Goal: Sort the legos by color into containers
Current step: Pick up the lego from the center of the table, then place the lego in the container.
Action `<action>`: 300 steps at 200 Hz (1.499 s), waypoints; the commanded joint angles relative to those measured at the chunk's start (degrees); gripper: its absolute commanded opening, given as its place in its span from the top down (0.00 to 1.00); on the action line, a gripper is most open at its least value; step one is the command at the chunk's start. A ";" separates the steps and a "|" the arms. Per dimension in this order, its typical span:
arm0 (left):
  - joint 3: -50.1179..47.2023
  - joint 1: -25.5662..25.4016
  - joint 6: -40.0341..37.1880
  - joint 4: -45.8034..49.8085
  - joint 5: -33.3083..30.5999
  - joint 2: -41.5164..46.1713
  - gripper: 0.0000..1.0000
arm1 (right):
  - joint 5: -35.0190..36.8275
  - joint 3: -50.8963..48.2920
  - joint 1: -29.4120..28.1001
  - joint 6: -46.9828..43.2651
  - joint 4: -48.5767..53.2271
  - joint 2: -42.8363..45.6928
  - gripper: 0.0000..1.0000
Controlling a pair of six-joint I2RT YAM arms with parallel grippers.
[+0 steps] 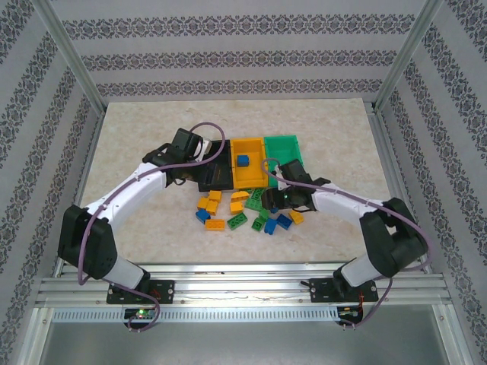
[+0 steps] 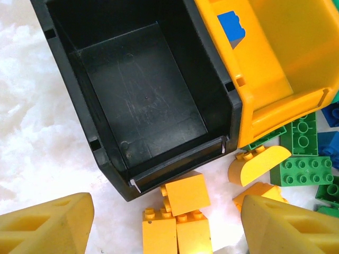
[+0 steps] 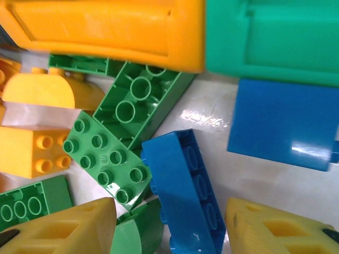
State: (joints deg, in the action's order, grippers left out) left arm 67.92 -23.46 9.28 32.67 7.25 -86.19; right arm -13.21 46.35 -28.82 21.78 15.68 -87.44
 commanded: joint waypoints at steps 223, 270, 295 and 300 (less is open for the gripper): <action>5.20 4.53 -5.32 4.73 3.28 -7.72 0.27 | 3.95 15.30 -4.12 1.57 17.08 4.19 0.89; 4.92 5.31 -3.17 3.28 8.99 -8.23 0.27 | 1.43 23.33 -1.24 3.04 9.44 -1.53 0.90; 4.72 5.28 -1.66 3.58 11.70 -8.36 0.27 | -0.07 34.08 -0.15 1.79 10.44 -10.61 0.80; 4.56 5.33 -1.43 3.67 11.99 -8.09 0.27 | -0.13 35.98 -0.03 1.55 11.15 -12.10 0.72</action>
State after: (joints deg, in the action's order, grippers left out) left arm 71.55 -18.63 6.24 35.55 15.49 -93.71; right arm -11.31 74.11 -29.78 23.70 27.35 -92.82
